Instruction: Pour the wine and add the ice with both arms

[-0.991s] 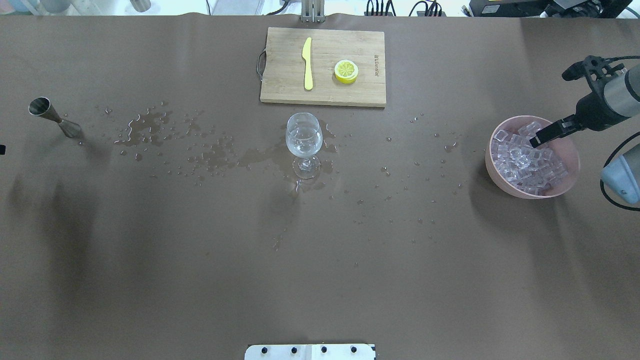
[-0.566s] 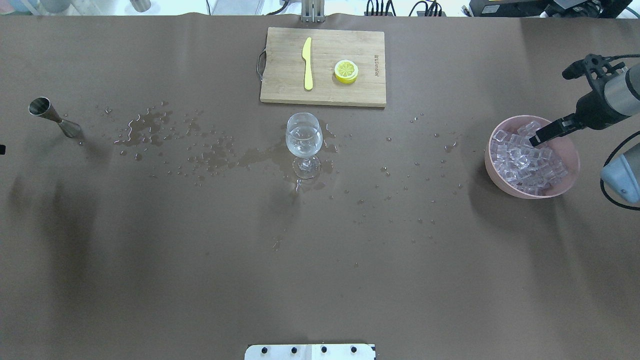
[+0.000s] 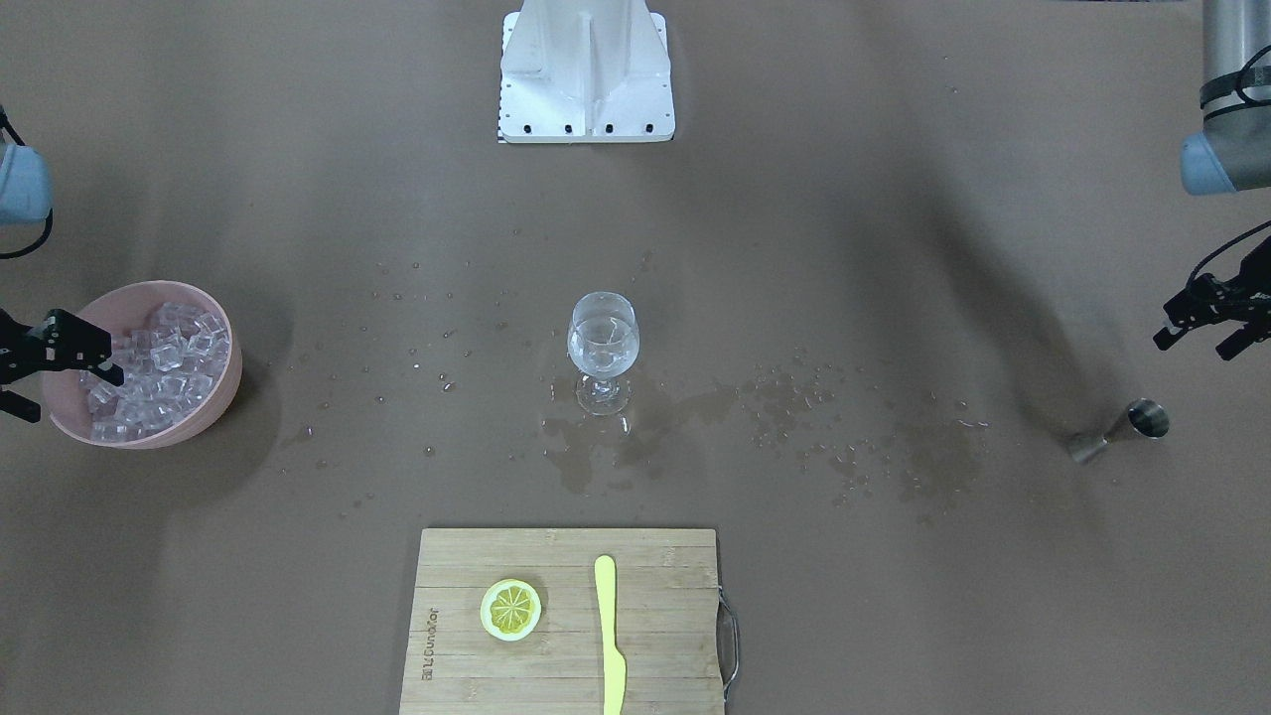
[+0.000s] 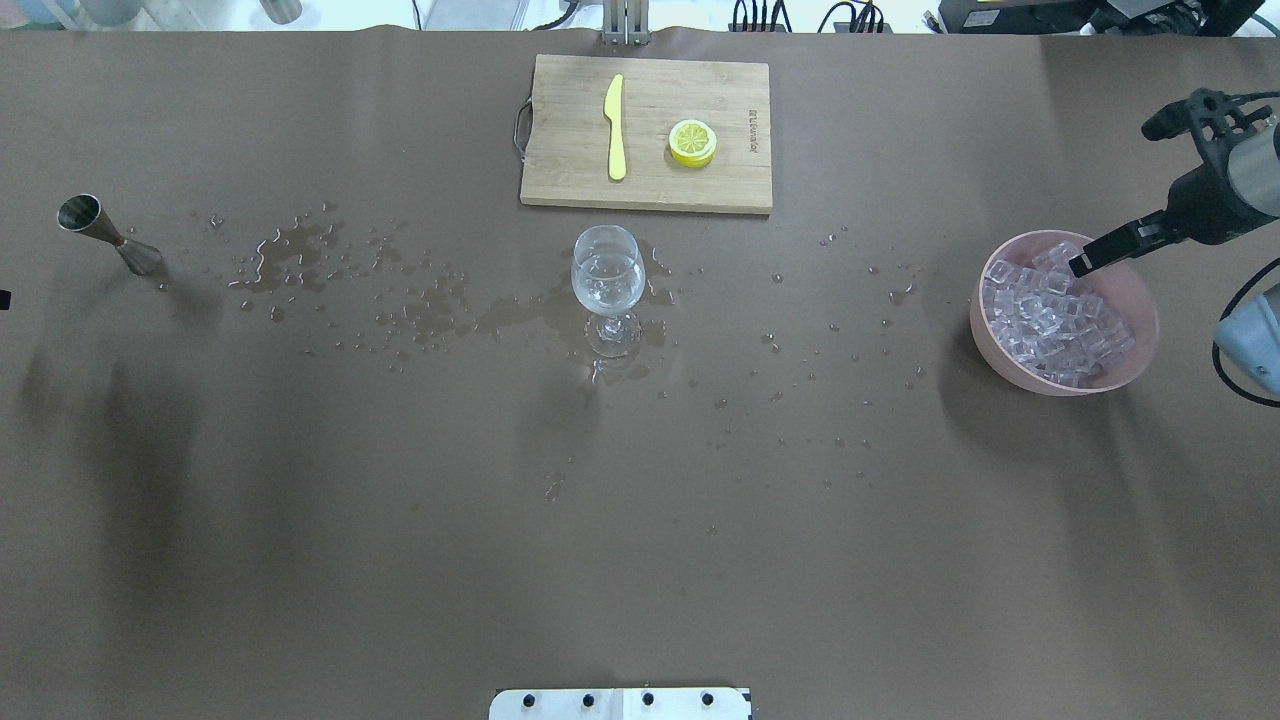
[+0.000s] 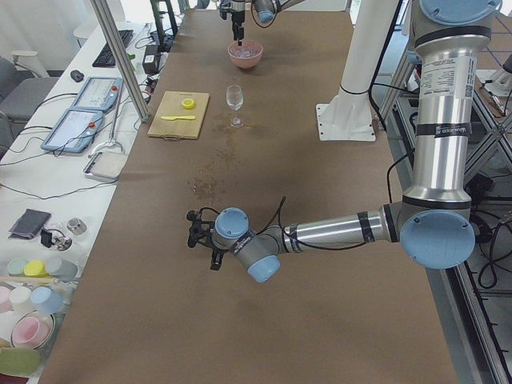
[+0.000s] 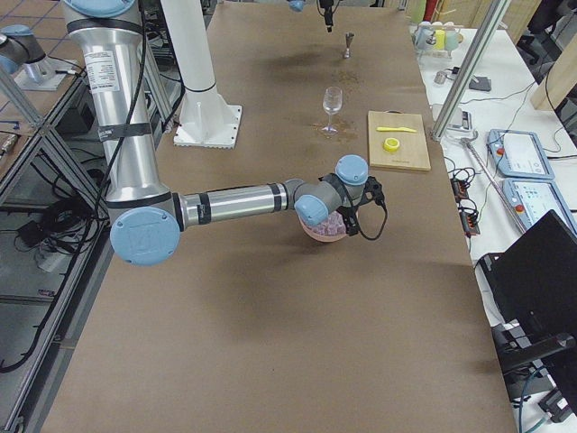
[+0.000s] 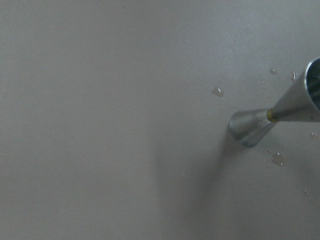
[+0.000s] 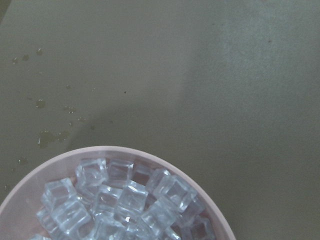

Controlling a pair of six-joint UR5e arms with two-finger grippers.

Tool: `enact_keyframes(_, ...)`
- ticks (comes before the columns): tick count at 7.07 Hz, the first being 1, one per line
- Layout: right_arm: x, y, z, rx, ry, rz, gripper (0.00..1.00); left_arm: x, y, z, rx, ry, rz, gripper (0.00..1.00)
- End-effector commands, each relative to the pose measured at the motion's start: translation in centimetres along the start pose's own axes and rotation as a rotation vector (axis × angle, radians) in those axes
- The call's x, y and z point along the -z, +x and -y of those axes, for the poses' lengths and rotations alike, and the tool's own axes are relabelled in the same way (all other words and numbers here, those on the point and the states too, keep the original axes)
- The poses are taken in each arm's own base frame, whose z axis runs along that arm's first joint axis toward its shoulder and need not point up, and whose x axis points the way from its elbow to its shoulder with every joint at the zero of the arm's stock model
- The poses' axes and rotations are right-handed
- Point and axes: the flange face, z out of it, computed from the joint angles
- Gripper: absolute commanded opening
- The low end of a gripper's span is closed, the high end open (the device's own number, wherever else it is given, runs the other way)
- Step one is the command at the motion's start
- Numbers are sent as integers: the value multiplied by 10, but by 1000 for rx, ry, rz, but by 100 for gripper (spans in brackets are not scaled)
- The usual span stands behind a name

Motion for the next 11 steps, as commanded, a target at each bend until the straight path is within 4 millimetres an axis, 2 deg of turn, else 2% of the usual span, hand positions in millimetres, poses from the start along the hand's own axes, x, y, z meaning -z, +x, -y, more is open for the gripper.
enact_keyframes(1, 23, 24, 2, -31, 31, -17, 100, 0, -3, 0, -39, -12, 12, 98)
enact_keyframes(3, 37, 39, -1, -51, 44, -15, 100, -1, -7, -1, -57, -19, 19, 98)
enact_keyframes(8, 80, 115, -19, 35, -16, -81, 100, -3, -25, 2, -200, -45, 110, 98)
enact_keyframes(9, 87, 126, -24, 54, -35, -91, 100, 2, -33, 4, -222, -55, 129, 98)
enact_keyframes(11, 96, 140, -32, 67, -46, -109, 100, 2, -35, 6, -238, -50, 158, 98)
